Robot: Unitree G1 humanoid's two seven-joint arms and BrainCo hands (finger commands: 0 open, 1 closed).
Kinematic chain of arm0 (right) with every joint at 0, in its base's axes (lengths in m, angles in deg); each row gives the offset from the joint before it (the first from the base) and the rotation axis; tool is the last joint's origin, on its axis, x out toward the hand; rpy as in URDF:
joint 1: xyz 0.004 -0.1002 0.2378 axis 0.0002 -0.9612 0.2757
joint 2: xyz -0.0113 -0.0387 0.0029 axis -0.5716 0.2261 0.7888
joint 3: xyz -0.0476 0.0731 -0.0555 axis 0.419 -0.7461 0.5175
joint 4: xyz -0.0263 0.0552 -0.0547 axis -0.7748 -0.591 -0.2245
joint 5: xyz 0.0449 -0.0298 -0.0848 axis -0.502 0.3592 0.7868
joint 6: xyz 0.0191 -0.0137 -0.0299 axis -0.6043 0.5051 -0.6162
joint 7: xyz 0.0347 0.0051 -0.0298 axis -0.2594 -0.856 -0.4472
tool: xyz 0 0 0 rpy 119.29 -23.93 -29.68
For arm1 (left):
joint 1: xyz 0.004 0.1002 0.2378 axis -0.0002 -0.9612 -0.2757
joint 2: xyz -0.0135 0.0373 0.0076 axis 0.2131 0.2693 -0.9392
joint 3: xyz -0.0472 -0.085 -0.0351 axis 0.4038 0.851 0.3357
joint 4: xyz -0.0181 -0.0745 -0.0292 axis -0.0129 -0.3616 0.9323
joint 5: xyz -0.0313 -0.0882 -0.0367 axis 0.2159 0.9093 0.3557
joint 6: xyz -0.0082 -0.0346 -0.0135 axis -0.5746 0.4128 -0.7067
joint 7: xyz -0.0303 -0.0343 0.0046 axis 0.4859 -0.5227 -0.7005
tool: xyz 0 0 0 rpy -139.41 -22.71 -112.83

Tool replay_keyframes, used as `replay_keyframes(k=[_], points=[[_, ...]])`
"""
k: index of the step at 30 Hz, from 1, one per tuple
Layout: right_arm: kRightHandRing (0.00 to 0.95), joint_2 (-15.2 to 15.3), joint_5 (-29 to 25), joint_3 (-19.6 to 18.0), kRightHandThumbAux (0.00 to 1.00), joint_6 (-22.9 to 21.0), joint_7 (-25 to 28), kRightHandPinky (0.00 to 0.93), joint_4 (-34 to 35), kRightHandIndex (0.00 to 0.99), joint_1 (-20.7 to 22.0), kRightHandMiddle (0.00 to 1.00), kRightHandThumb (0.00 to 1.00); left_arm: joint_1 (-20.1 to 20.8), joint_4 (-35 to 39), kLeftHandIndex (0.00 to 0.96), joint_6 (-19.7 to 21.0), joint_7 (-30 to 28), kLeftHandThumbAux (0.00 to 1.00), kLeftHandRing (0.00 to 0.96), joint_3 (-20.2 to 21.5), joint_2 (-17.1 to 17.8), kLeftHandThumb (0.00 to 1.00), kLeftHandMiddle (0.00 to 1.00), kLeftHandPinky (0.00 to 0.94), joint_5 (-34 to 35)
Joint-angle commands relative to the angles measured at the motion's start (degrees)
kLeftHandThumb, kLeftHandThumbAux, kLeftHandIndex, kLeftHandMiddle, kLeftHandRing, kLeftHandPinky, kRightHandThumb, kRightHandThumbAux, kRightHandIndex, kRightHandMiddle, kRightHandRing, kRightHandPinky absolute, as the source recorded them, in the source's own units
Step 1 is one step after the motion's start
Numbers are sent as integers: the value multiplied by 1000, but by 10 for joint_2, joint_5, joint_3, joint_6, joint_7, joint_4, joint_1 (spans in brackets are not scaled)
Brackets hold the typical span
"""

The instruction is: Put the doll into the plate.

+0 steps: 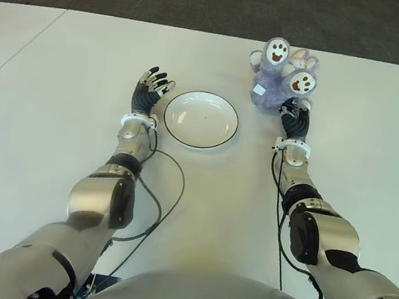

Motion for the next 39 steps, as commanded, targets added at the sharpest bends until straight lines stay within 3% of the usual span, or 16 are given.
replay_keyframes(k=[1, 10, 39], points=[[247, -23, -5, -2, 735, -55, 5, 239, -65, 401, -101, 269, 701, -70, -50, 165, 65, 22, 777, 208, 1, -16, 26, 241, 169, -8], [245, -23, -6, -3, 736, -54, 3, 226, -65, 401, -101, 273, 702, -70, -50, 152, 66, 26, 765, 193, -3, -14, 17, 220, 128, -12], [220, -31, -4, -3, 738, -32, -28, 198, -62, 398, -101, 234, 695, -75, -50, 140, 63, 25, 765, 177, -3, -14, 0, 206, 119, -18]])
